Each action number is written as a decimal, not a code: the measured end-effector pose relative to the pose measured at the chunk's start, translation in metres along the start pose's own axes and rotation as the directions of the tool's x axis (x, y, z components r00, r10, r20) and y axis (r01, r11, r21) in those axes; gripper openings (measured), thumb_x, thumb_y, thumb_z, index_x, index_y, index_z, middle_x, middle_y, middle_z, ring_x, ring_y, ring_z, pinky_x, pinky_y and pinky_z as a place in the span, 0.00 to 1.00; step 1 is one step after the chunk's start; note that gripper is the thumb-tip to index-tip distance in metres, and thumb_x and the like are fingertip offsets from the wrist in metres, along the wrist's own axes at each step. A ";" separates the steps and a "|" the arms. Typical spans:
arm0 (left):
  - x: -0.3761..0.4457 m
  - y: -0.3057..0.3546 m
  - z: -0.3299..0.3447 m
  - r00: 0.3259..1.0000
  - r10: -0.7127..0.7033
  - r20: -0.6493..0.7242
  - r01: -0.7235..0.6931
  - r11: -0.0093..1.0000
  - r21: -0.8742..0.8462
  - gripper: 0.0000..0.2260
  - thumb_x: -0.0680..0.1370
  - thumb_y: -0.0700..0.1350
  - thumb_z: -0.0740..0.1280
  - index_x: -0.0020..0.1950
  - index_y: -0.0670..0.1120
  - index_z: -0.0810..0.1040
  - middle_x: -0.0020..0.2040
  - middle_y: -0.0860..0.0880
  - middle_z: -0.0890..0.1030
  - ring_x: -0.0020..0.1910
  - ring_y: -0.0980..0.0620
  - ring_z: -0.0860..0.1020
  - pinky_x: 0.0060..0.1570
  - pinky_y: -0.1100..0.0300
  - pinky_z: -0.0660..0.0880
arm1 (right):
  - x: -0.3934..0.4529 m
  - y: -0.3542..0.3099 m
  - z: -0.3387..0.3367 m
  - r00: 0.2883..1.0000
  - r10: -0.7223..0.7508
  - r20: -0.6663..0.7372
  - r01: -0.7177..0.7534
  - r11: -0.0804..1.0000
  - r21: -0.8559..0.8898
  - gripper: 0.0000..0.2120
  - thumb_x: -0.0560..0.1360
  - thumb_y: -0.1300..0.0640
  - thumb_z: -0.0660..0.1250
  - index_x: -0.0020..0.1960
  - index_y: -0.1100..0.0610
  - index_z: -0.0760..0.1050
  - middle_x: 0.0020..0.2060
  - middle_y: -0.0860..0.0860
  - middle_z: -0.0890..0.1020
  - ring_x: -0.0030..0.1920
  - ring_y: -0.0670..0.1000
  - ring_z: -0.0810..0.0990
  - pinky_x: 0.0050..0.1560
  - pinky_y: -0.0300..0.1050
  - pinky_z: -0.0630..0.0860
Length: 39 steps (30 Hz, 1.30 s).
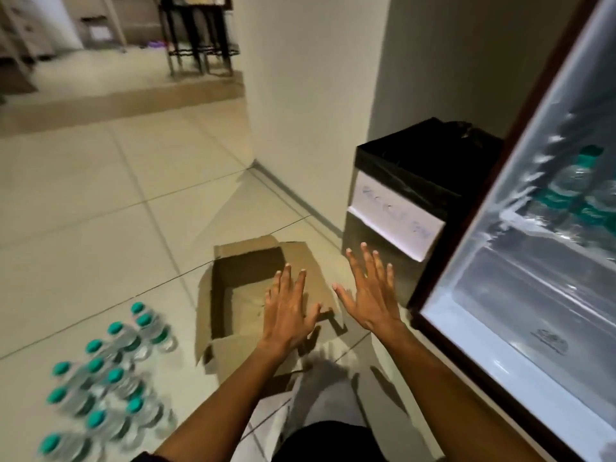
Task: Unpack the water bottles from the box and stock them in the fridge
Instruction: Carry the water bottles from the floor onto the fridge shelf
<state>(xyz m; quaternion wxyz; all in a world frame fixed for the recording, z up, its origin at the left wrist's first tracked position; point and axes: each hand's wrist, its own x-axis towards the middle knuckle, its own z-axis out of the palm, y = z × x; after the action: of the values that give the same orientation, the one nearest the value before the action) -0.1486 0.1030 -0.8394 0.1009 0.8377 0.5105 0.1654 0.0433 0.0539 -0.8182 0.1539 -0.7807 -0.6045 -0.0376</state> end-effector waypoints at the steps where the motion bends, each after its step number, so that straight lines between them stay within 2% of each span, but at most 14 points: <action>1: -0.008 -0.020 -0.001 0.999 -0.053 -0.004 0.053 0.999 -0.005 0.34 0.78 0.66 0.54 0.80 0.53 0.51 0.81 0.46 0.45 0.79 0.44 0.46 0.76 0.42 0.53 | 0.003 -0.015 0.010 0.999 -0.040 0.026 0.039 0.999 0.010 0.38 0.75 0.29 0.45 0.79 0.45 0.43 0.80 0.53 0.46 0.79 0.57 0.46 0.76 0.63 0.47; 6: -0.048 -0.113 -0.004 0.946 -0.325 -0.002 0.325 0.946 -0.006 0.32 0.78 0.65 0.56 0.79 0.53 0.53 0.80 0.46 0.51 0.78 0.43 0.52 0.75 0.45 0.53 | 0.016 -0.092 0.057 0.966 -0.193 0.172 0.192 0.981 0.018 0.39 0.74 0.28 0.43 0.79 0.44 0.39 0.80 0.52 0.43 0.79 0.57 0.46 0.75 0.61 0.47; 9: -0.070 -0.163 -0.008 0.889 -0.457 -0.013 0.458 0.889 0.034 0.30 0.78 0.62 0.59 0.77 0.51 0.59 0.78 0.43 0.59 0.75 0.40 0.59 0.71 0.43 0.61 | 0.015 -0.136 0.080 0.938 -0.279 0.204 0.267 0.960 0.081 0.38 0.75 0.30 0.49 0.80 0.45 0.46 0.80 0.52 0.48 0.79 0.56 0.49 0.75 0.61 0.50; 11: -0.085 -0.196 -0.012 0.843 -0.537 -0.012 0.536 0.840 0.082 0.29 0.79 0.61 0.59 0.76 0.50 0.61 0.77 0.42 0.60 0.75 0.40 0.60 0.69 0.42 0.63 | 0.015 -0.164 0.095 0.913 -0.355 0.199 0.339 0.934 0.112 0.37 0.76 0.32 0.53 0.80 0.47 0.52 0.79 0.53 0.51 0.78 0.57 0.53 0.75 0.63 0.54; 15: -0.112 -0.254 -0.020 0.764 -0.642 -0.064 0.644 0.753 0.136 0.26 0.79 0.57 0.62 0.74 0.46 0.67 0.74 0.40 0.65 0.72 0.38 0.65 0.67 0.43 0.66 | 0.020 -0.219 0.123 0.841 -0.449 0.301 0.425 0.894 0.144 0.37 0.76 0.32 0.52 0.80 0.46 0.48 0.80 0.53 0.47 0.79 0.58 0.49 0.75 0.63 0.51; 19: -0.125 -0.303 -0.024 0.667 -0.744 -0.034 0.741 0.658 0.131 0.25 0.78 0.52 0.66 0.73 0.44 0.67 0.68 0.38 0.70 0.62 0.39 0.72 0.58 0.46 0.74 | 0.019 -0.263 0.148 0.760 -0.532 0.374 0.494 0.846 0.200 0.36 0.77 0.34 0.54 0.79 0.45 0.45 0.80 0.52 0.45 0.79 0.58 0.48 0.75 0.62 0.47; 23: -0.125 -0.330 -0.016 0.605 -0.792 0.076 0.787 0.610 0.091 0.26 0.77 0.44 0.69 0.74 0.46 0.64 0.66 0.39 0.72 0.60 0.42 0.75 0.57 0.51 0.76 | 0.018 -0.298 0.177 0.683 -0.595 0.425 0.556 0.800 0.227 0.36 0.77 0.34 0.54 0.79 0.43 0.43 0.79 0.50 0.40 0.79 0.57 0.45 0.75 0.62 0.43; 25: -0.120 -0.339 -0.010 0.595 -0.801 0.071 0.799 0.599 0.051 0.22 0.78 0.40 0.67 0.71 0.45 0.67 0.62 0.40 0.75 0.56 0.43 0.77 0.53 0.53 0.76 | 0.021 -0.311 0.192 0.643 -0.627 0.439 0.593 0.771 0.234 0.36 0.78 0.35 0.55 0.79 0.44 0.42 0.79 0.50 0.39 0.79 0.58 0.44 0.75 0.62 0.43; 27: -0.114 -0.347 -0.007 0.580 -0.813 0.043 0.814 0.581 0.015 0.13 0.79 0.39 0.64 0.64 0.43 0.72 0.54 0.41 0.77 0.49 0.46 0.78 0.47 0.57 0.75 | 0.025 -0.321 0.205 0.614 -0.650 0.447 0.620 0.748 0.236 0.36 0.79 0.37 0.56 0.79 0.45 0.43 0.79 0.51 0.39 0.79 0.58 0.45 0.75 0.62 0.46; 29: -0.108 -0.355 -0.004 0.574 -0.818 0.029 0.817 0.575 0.038 0.06 0.80 0.38 0.64 0.56 0.43 0.74 0.47 0.44 0.77 0.42 0.50 0.77 0.43 0.60 0.74 | 0.031 -0.331 0.218 0.595 -0.661 0.458 0.630 0.737 0.245 0.35 0.79 0.40 0.59 0.79 0.46 0.44 0.79 0.51 0.41 0.79 0.59 0.48 0.75 0.62 0.49; 31: -0.103 -0.361 -0.003 0.565 -0.824 0.043 0.823 0.567 0.035 0.04 0.79 0.37 0.65 0.52 0.44 0.75 0.44 0.45 0.77 0.40 0.51 0.77 0.43 0.60 0.77 | 0.038 -0.342 0.231 0.588 -0.660 0.467 0.627 0.737 0.253 0.35 0.80 0.43 0.60 0.79 0.47 0.45 0.80 0.52 0.43 0.78 0.59 0.50 0.75 0.61 0.51; 35: -0.095 -0.368 -0.001 0.534 -0.843 0.064 0.845 0.535 -0.003 0.03 0.78 0.37 0.66 0.51 0.43 0.75 0.42 0.46 0.74 0.39 0.52 0.76 0.43 0.59 0.79 | 0.056 -0.364 0.252 0.577 -0.678 0.456 0.646 0.720 0.253 0.36 0.80 0.48 0.64 0.79 0.49 0.47 0.79 0.53 0.48 0.75 0.58 0.60 0.73 0.58 0.62; 39: -0.096 -0.376 0.004 0.541 -0.839 0.067 0.841 0.541 -0.015 0.03 0.79 0.38 0.65 0.52 0.44 0.74 0.43 0.47 0.73 0.39 0.55 0.74 0.41 0.64 0.73 | 0.077 -0.383 0.273 0.540 -0.714 0.446 0.690 0.679 0.251 0.40 0.75 0.59 0.71 0.79 0.51 0.51 0.78 0.55 0.53 0.65 0.58 0.71 0.63 0.53 0.73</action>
<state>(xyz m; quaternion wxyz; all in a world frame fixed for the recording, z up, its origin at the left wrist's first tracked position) -0.4970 0.1897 -0.9873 0.1997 0.4926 0.8426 0.0868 -0.3367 0.2888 -0.9841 -0.0222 -0.4494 -0.8842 0.1256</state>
